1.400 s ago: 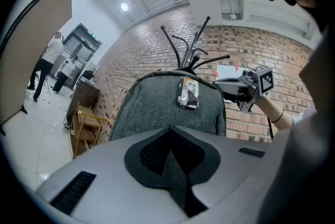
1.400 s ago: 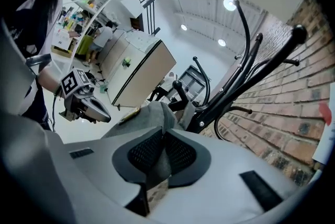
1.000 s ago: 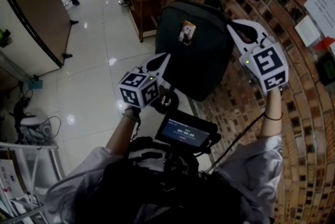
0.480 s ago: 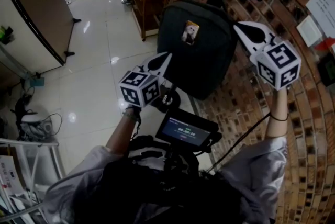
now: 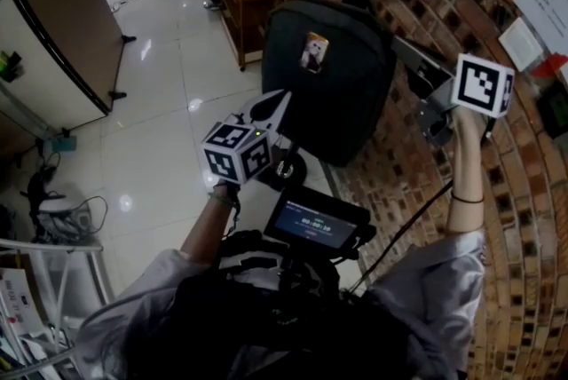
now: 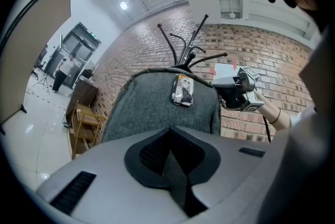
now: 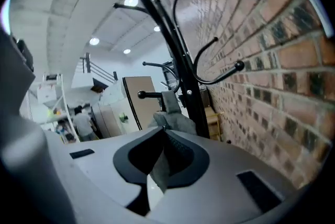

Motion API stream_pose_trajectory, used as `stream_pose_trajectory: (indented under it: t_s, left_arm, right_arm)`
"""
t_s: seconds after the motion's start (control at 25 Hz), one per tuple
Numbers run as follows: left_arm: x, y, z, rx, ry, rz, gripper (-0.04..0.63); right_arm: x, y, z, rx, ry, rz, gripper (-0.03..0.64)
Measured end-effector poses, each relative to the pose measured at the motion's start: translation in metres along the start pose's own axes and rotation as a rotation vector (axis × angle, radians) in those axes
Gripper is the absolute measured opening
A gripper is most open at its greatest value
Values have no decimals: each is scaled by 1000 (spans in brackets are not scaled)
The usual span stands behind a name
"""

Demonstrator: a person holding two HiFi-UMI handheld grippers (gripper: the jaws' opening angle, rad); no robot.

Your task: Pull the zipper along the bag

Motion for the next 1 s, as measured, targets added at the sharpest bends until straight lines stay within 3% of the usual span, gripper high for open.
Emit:
stream_pose_trajectory:
  t_s: [0.12, 0.72, 1.0]
  left_arm:
    - [2, -2, 1, 6, 6, 5, 6]
    - [2, -21, 6, 54, 29, 29, 6]
    - [1, -45, 14, 112, 37, 116, 6]
  right_arm:
    - [1, 11, 2, -138, -30, 88, 12]
    - [13, 3, -9, -134, -73, 141, 14]
    - [20, 1, -12, -126, -91, 140, 15]
Point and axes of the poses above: the fingertips, and each gripper's own axes: z forward along the fingers, y to its left, x out of its underside, the point moved 1 cm from there along -z, backward along the fingers, and after that the axes turned 4 degrees about -z, right-handed, at the moved point
